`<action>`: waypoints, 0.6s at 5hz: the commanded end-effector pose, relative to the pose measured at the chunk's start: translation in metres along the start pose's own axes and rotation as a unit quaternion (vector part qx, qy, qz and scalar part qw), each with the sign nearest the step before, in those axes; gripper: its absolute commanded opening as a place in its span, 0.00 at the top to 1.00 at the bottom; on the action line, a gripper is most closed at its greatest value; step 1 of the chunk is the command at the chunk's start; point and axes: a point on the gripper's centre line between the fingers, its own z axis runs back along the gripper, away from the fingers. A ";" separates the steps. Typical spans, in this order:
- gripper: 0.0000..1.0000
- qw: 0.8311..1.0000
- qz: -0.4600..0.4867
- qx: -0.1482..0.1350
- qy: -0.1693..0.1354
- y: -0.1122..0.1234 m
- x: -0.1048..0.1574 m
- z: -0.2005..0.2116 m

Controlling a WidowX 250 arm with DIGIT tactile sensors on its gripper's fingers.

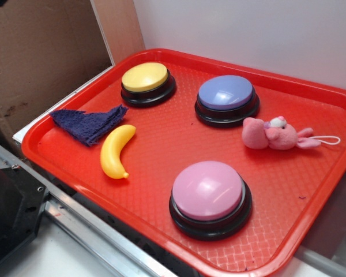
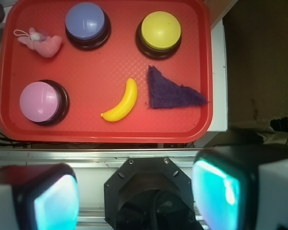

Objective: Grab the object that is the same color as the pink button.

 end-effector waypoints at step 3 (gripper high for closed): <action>0.00 0.991 -0.111 0.068 -0.018 -0.036 0.054 -0.026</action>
